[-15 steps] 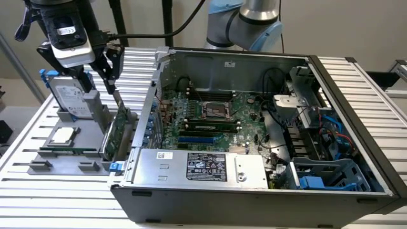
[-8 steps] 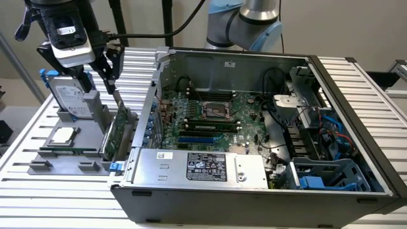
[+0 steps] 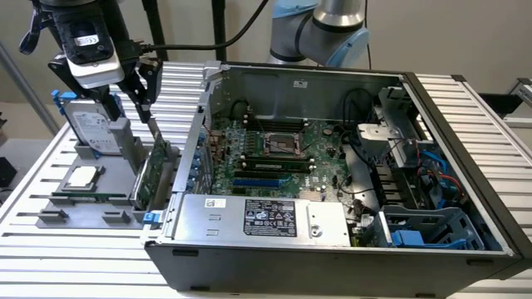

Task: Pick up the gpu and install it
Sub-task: 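Pick up the gpu and move the gpu toward the slot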

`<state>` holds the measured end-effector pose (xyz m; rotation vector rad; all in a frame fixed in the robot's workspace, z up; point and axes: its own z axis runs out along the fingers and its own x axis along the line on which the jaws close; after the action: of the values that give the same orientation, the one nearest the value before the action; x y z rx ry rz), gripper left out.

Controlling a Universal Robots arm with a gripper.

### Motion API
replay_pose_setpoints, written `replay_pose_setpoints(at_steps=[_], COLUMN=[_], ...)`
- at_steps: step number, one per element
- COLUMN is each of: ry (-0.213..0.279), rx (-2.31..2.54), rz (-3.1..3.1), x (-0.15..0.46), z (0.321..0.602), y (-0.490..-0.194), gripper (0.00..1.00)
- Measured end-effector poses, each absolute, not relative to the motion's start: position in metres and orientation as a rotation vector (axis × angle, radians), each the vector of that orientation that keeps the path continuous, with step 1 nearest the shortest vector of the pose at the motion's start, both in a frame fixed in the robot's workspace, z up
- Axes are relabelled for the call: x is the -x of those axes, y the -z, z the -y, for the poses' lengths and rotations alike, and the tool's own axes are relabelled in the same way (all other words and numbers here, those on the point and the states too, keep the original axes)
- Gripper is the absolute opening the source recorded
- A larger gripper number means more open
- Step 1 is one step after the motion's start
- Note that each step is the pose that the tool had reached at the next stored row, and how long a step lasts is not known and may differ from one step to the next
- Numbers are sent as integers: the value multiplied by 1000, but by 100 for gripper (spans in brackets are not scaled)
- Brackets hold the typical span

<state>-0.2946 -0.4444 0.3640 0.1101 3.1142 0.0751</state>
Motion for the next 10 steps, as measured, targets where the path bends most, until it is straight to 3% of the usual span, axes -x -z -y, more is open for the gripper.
replay_pose_setpoints(at_steps=[10], ry=[-75], rx=[-110], rz=[-3114], x=[295], z=[444], y=[-364], gripper=[100])
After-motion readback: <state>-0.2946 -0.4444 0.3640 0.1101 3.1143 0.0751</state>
